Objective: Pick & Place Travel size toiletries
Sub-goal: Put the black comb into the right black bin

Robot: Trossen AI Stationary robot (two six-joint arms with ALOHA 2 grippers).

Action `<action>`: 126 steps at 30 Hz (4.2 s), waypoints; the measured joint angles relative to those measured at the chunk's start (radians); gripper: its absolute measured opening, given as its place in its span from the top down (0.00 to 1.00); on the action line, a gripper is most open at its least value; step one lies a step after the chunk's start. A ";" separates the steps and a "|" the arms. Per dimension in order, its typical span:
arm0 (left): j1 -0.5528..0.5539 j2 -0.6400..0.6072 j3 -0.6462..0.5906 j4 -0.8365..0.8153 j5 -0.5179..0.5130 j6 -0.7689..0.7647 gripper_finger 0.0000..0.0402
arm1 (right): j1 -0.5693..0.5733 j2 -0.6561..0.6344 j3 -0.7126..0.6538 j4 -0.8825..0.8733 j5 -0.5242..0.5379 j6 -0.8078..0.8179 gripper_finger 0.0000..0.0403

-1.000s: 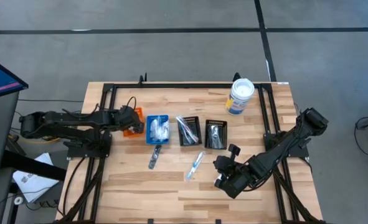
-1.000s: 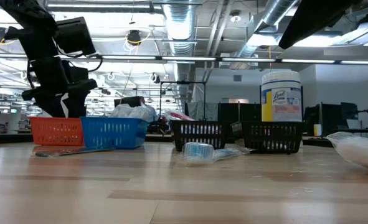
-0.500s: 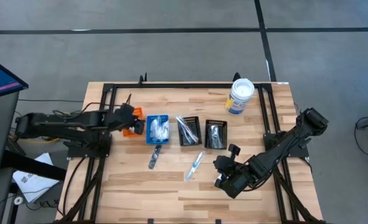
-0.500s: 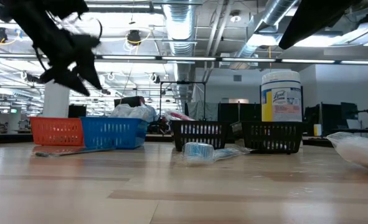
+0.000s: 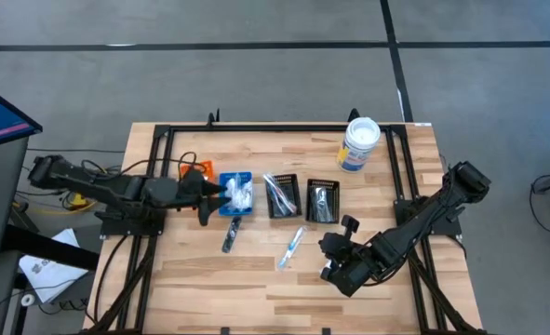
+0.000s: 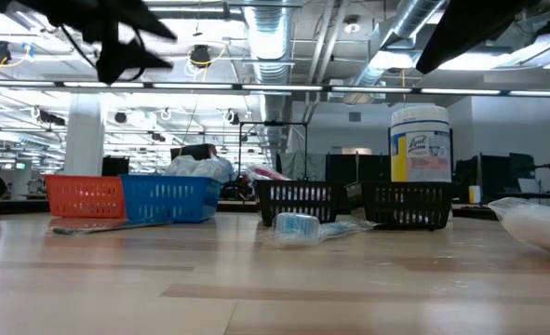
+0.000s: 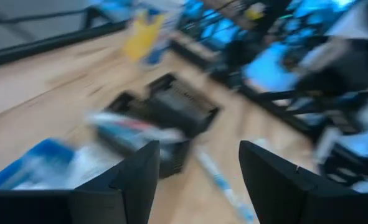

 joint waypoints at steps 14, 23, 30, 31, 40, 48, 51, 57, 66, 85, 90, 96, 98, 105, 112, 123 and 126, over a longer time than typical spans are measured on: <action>-0.166 0.142 -0.001 0.119 -0.002 -0.064 0.47 | 0.001 0.000 0.000 -0.001 0.019 -0.010 1.00; -0.239 0.376 -0.002 0.346 -0.002 0.001 0.47 | 0.001 0.000 0.000 -0.018 0.018 -0.010 1.00; -0.313 0.445 -0.002 0.547 -0.002 0.121 0.47 | 0.000 0.000 0.000 -0.016 0.018 -0.009 1.00; -0.324 0.445 -0.002 0.551 -0.002 0.131 0.47 | 0.000 0.000 0.000 -0.016 0.018 -0.009 1.00; -0.399 0.445 -0.002 0.546 -0.097 0.183 0.47 | -0.018 0.000 0.000 -0.008 0.018 -0.008 1.00; -0.411 0.444 -0.002 0.452 -0.155 0.164 0.47 | -0.027 0.000 0.000 -0.008 0.015 -0.008 1.00; -0.411 0.444 -0.002 0.395 -0.182 0.135 0.47 | -0.027 0.000 0.000 -0.008 0.015 -0.008 1.00; -0.410 0.444 -0.002 0.282 -0.226 0.059 0.56 | -0.027 0.000 0.000 -0.008 0.014 -0.008 1.00; -0.375 0.444 -0.002 0.119 -0.276 -0.048 0.83 | -0.027 0.000 0.000 -0.007 0.014 -0.008 1.00; -0.322 0.742 0.011 0.071 -0.234 -0.196 1.00 | -0.028 0.000 0.000 0.006 0.016 -0.008 1.00; -0.277 0.774 0.011 -0.010 -0.242 -0.229 1.00 | -0.030 0.000 0.000 0.006 0.018 -0.009 1.00; -0.260 0.774 0.011 -0.024 -0.212 -0.216 1.00 | -0.031 0.000 0.000 0.006 0.018 -0.009 1.00; -0.251 0.775 0.011 -0.030 -0.182 -0.214 1.00 | -0.031 0.000 0.000 0.006 0.018 -0.009 1.00; -0.237 0.783 0.015 -0.032 -0.102 -0.192 1.00 | -0.031 0.000 0.000 0.008 0.018 -0.009 1.00; -0.240 0.782 0.016 -0.026 -0.005 -0.110 1.00 | -0.033 0.000 0.000 0.008 0.018 -0.009 1.00; -0.278 0.784 0.013 0.062 0.139 0.085 1.00 | -0.042 0.000 0.000 0.059 0.018 -0.029 1.00; -0.285 0.785 0.013 0.106 0.177 0.121 1.00 | -0.058 0.000 0.000 0.157 0.015 -0.106 1.00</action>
